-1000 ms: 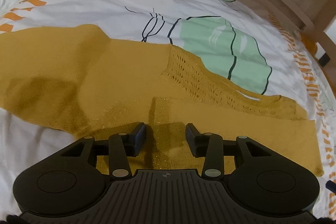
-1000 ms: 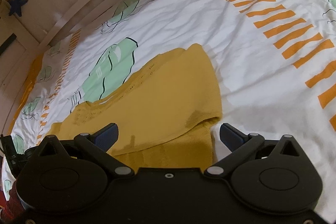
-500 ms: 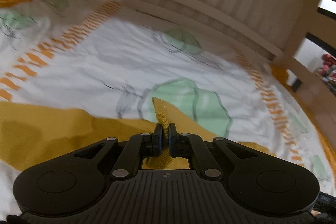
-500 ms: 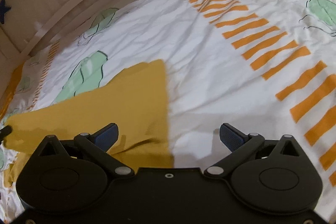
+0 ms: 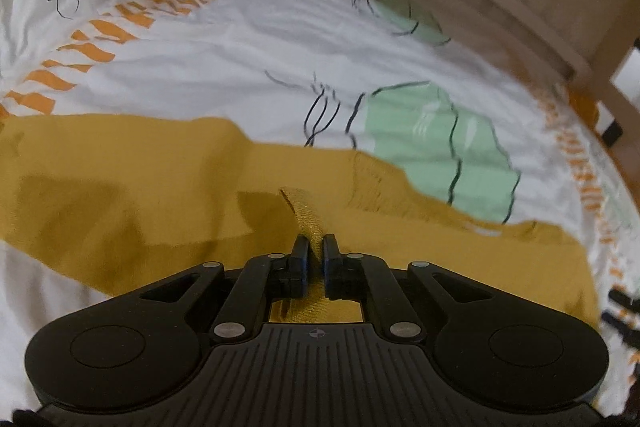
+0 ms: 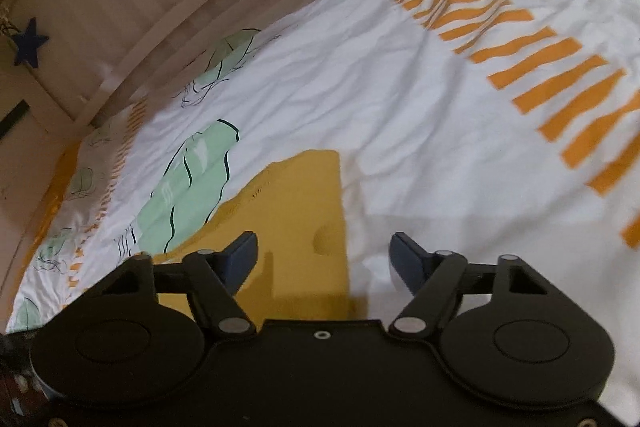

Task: Fold small clothes

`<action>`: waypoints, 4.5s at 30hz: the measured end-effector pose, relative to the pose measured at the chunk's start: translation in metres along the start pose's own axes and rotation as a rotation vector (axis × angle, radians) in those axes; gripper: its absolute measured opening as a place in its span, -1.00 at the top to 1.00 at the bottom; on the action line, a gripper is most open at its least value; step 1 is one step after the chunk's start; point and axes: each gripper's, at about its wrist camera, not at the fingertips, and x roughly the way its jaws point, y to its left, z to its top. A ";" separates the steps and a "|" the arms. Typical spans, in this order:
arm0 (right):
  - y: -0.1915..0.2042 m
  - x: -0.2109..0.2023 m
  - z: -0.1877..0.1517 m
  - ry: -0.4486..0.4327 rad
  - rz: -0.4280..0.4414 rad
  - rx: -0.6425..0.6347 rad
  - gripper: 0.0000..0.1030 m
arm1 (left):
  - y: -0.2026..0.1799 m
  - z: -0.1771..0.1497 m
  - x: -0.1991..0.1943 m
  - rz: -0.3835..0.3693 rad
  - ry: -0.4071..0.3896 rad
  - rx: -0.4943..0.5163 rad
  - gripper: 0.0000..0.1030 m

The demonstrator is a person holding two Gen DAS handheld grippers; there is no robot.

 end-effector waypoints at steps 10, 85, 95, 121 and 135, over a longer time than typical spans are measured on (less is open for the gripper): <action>-0.013 0.033 0.010 -0.006 0.095 0.034 -0.20 | 0.009 -0.026 -0.030 0.058 0.022 0.083 0.56; 0.166 -0.016 -0.127 0.159 0.190 -0.392 -0.99 | 0.290 0.015 -0.077 0.304 -0.250 -0.508 -0.59; 0.169 -0.012 -0.131 0.187 0.194 -0.396 -0.99 | 0.303 0.011 -0.082 0.256 -0.282 -0.585 0.06; 0.153 -0.041 -0.089 0.092 0.197 -0.295 -0.99 | 0.035 0.069 -0.141 -0.138 -0.405 -0.253 0.88; 0.108 -0.042 -0.064 0.073 0.123 -0.163 -0.99 | -0.172 0.014 -0.030 -0.298 -0.159 0.044 0.82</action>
